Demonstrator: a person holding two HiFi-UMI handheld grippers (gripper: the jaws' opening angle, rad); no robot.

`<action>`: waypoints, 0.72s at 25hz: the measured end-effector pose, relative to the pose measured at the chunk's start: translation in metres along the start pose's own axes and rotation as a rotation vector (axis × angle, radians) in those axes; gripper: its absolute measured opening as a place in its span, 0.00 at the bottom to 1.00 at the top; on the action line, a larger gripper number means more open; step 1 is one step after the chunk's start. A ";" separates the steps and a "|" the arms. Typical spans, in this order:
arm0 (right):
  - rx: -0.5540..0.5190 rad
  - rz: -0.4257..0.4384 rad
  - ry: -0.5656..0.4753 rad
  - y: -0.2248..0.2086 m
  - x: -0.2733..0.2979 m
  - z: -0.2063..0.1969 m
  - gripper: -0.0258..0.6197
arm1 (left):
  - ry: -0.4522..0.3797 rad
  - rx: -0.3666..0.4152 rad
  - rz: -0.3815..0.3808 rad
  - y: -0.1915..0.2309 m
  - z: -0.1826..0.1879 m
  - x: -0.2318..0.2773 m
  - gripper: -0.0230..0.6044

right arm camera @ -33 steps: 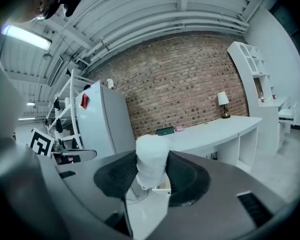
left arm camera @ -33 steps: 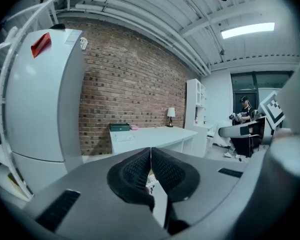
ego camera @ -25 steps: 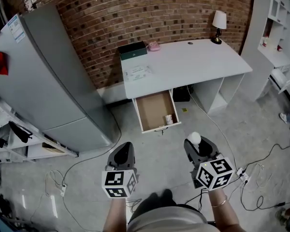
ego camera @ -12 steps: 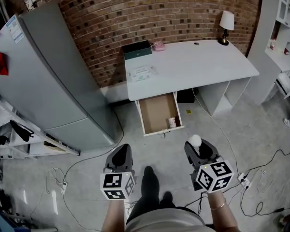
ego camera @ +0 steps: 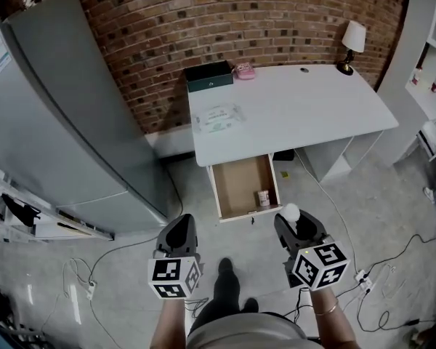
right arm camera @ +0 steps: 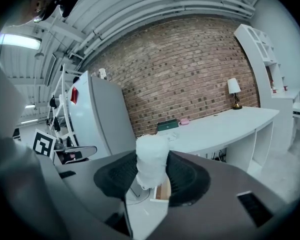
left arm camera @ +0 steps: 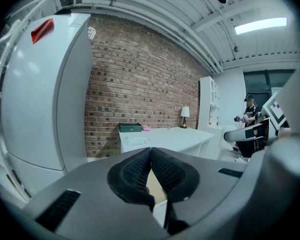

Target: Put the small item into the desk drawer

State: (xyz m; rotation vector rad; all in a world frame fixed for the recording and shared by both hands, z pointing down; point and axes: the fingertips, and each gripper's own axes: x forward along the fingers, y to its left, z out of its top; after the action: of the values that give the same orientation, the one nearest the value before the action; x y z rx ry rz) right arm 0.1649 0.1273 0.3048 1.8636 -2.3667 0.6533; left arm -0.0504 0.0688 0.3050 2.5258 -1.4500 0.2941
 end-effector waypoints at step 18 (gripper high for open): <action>-0.020 -0.011 0.061 0.020 0.184 0.042 0.31 | 0.037 -0.030 -0.055 0.119 0.023 0.128 0.07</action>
State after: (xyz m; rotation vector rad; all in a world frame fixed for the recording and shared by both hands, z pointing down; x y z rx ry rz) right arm 0.1054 -0.0525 0.3164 1.8204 -2.3159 0.6724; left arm -0.0889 -0.1020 0.3284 2.5180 -1.3586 0.3055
